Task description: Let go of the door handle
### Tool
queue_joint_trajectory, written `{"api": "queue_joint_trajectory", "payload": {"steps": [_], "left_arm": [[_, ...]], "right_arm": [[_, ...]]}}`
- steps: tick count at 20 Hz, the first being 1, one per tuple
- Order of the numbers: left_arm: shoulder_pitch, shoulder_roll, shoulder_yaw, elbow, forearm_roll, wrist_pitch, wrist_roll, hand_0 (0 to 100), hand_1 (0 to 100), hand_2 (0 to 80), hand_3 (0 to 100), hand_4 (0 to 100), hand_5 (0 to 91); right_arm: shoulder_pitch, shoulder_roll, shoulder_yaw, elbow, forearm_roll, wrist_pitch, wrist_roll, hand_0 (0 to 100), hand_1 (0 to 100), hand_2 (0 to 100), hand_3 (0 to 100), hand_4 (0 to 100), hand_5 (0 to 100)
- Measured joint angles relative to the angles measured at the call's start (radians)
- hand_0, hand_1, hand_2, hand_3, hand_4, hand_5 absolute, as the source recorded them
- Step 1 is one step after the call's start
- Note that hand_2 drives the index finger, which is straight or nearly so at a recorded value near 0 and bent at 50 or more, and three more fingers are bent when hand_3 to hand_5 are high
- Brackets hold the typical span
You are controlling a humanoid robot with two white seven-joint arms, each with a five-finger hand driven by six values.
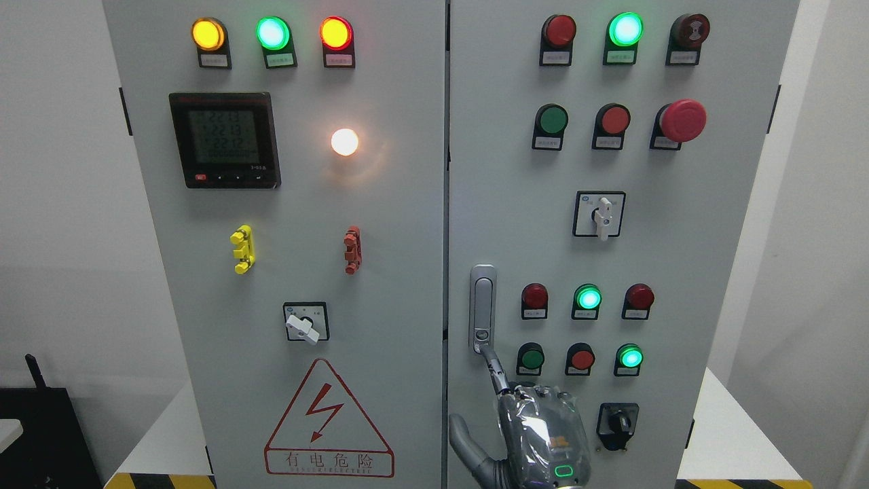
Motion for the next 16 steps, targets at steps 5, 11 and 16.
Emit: {"api": "queue_joint_trajectory", "payload": {"steps": [5, 11, 16], "left_arm": [[0.0, 0.0, 0.0, 0.0, 0.0, 0.0, 0.0, 12, 39, 0.0, 0, 0, 0.0], [0.0, 0.0, 0.0, 0.0, 0.0, 0.0, 0.0, 12, 39, 0.0, 0, 0, 0.0], [0.0, 0.0, 0.0, 0.0, 0.0, 0.0, 0.0, 12, 39, 0.0, 0, 0, 0.0]], "right_arm": [[-0.003, 0.0, 0.0, 0.004, 0.0, 0.0, 0.0, 37, 6, 0, 83, 83, 98], [-0.007, 0.0, 0.0, 0.009, -0.001, 0.0, 0.0, 37, 6, 0, 83, 84, 99], [-0.009, 0.0, 0.0, 0.013, -0.001, 0.0, 0.0, 37, 6, 0, 83, 84, 99]]}}
